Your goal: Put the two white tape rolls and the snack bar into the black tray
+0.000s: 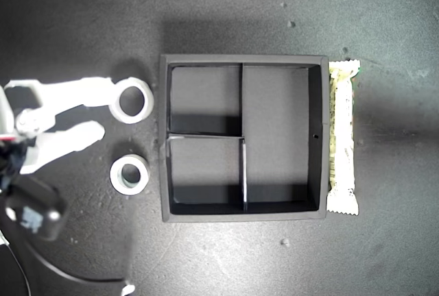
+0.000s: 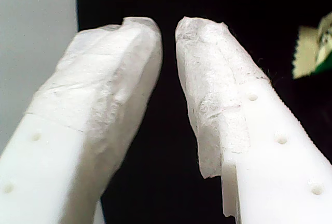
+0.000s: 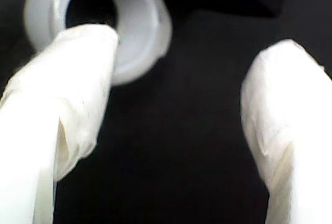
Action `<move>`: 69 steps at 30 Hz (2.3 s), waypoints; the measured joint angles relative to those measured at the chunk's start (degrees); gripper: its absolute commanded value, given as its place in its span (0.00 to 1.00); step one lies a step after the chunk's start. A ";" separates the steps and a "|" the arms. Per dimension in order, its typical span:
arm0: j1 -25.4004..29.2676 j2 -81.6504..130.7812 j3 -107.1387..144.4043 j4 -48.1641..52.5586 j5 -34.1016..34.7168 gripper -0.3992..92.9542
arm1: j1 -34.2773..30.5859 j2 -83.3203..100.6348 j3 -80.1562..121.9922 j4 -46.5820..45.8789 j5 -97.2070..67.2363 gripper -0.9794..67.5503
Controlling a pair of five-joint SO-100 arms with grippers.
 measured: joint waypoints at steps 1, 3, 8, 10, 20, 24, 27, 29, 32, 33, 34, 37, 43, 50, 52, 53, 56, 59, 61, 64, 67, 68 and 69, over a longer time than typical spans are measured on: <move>-0.18 -3.16 -1.23 0.70 0.00 0.24 | -0.97 -5.80 -4.75 2.46 -2.20 0.25; -0.18 -8.79 -2.72 2.02 0.00 0.26 | -2.90 -16.96 -13.80 8.00 -4.66 0.30; -0.09 -20.30 -4.22 3.34 0.62 0.27 | -7.65 -35.16 -27.16 18.90 -8.35 0.33; 0.26 -22.76 -4.66 3.43 1.05 0.27 | -9.76 -38.50 -28.92 21.09 -8.70 0.33; 3.34 -26.28 -8.00 3.34 1.49 0.25 | -13.36 -41.13 -26.37 23.03 -6.50 0.34; 3.96 -29.09 -8.88 2.46 1.49 0.25 | -13.10 -41.13 -24.79 22.15 -5.54 0.34; 4.22 -31.73 -9.40 1.67 1.49 0.25 | -13.18 -41.13 -24.26 21.53 -5.10 0.34; 4.39 -33.49 -9.93 1.41 1.49 0.25 | -13.27 -41.13 -24.26 21.45 -5.10 0.34; 4.22 -35.07 -10.11 0.70 1.49 0.25 | -13.36 -41.13 -24.26 21.27 -4.66 0.34; 4.22 -35.51 -10.11 0.53 1.49 0.25 | -13.36 -41.13 -24.17 21.18 -4.57 0.34; 4.22 -35.95 -10.11 0.26 1.49 0.24 | -13.36 -41.13 -24.08 21.18 -4.48 0.34; 4.04 -37.62 -10.28 -0.70 1.49 0.18 | -13.36 -41.13 -23.73 20.92 -4.22 0.34; 0.88 -41.57 -9.93 -7.21 1.41 0.05 | -13.36 -45.79 -23.47 17.67 -6.06 0.36; -3.43 -41.57 -8.61 -8.88 1.49 0.00 | -14.15 -60.82 -30.85 17.93 -11.60 0.38; -4.31 -40.17 -8.09 -8.61 2.11 0.00 | -13.54 -64.34 -32.70 18.11 -13.10 0.38; -4.66 -39.55 -8.09 -8.09 2.37 0.00 | -13.18 -65.39 -33.31 18.11 -13.62 0.38; -5.71 -35.68 -8.35 -4.04 2.90 0.00 | -12.74 -68.73 -35.07 18.11 -15.21 0.38; -5.36 -32.34 -11.25 1.23 4.22 0.00 | -12.30 -71.54 -35.16 17.67 -15.73 0.36; -4.92 -30.15 -15.12 5.27 4.66 0.00 | -11.43 -73.92 -35.16 16.61 -15.73 0.34; -3.78 -27.51 -21.62 9.32 5.36 0.00 | -10.46 -77.70 -35.68 14.59 -15.73 0.29; -1.67 -26.54 -27.77 11.34 6.06 0.00 | -9.67 -79.54 -35.68 12.66 -15.91 0.22; -1.32 -26.54 -29.88 11.87 6.33 0.00 | -9.23 -79.54 -35.51 12.13 -15.91 0.20; -0.97 -26.54 -31.73 12.22 6.68 0.00 | -8.88 -79.63 -35.42 11.87 -15.91 0.18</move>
